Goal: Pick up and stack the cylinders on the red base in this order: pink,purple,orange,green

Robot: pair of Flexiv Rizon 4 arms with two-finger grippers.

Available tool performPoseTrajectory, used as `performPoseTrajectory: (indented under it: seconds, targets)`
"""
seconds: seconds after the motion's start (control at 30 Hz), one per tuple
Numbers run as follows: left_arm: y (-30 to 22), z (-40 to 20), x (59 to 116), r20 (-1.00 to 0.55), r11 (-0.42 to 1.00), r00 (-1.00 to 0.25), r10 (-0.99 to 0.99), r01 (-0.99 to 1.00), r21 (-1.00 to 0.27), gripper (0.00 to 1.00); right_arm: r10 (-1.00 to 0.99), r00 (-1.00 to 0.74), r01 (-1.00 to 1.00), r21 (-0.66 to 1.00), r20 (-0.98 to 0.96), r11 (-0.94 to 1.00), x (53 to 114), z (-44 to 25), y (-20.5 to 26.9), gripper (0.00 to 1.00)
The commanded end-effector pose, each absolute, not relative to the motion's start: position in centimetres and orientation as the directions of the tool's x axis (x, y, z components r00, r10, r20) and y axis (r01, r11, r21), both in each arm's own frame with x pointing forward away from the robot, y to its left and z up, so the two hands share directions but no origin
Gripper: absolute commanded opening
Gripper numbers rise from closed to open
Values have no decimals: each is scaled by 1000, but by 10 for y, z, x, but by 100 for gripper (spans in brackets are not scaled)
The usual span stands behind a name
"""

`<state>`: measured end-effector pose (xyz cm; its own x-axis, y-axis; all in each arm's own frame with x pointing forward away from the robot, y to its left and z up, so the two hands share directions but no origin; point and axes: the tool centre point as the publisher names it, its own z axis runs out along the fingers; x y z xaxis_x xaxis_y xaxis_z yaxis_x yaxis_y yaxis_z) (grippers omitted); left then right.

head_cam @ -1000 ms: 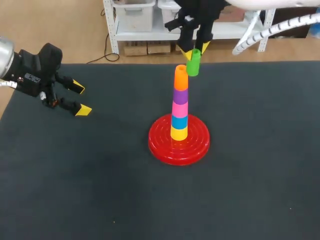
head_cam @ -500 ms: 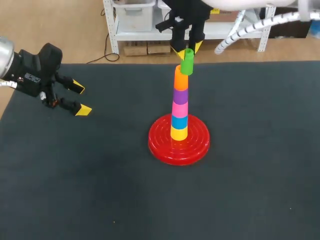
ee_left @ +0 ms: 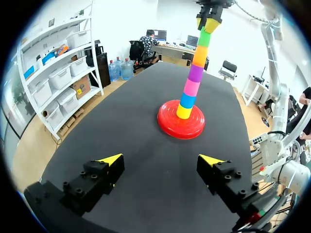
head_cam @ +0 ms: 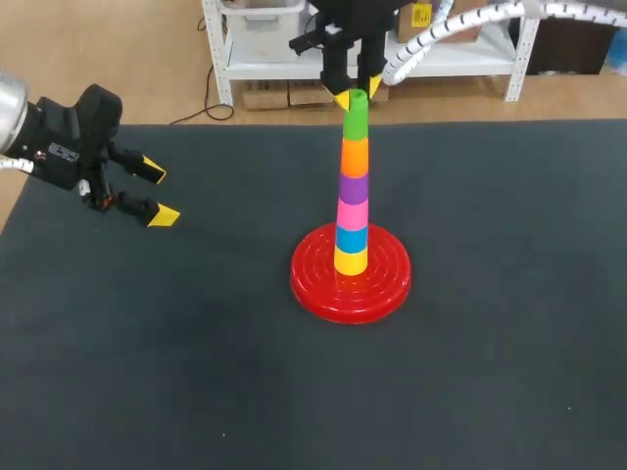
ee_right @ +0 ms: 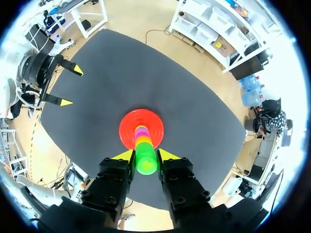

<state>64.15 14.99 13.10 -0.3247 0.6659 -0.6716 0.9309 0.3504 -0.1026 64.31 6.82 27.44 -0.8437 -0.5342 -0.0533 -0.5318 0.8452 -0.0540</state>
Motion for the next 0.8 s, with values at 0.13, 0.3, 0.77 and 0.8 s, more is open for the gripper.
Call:
performPoseTrajectory:
  seconds: [0.13,0.3,0.77,0.8]
  targets:
    - [151,130,641,-674,350,-322,664,931,-101,100,-527,-850,-525,-51,-30,850,648,270,69,0]
    - [151,130,641,-674,350,-322,664,931,-101,100,-520,-854,-520,-58,11,852,647,254,68,0]
    - [151,130,641,-674,350,-322,664,931,-101,100,-512,-849,-518,16,-129,855,640,286,63,100]
    - [151,130,641,-674,350,-322,664,931,-101,100,-526,-838,-531,-8,-143,847,638,294,63,100]
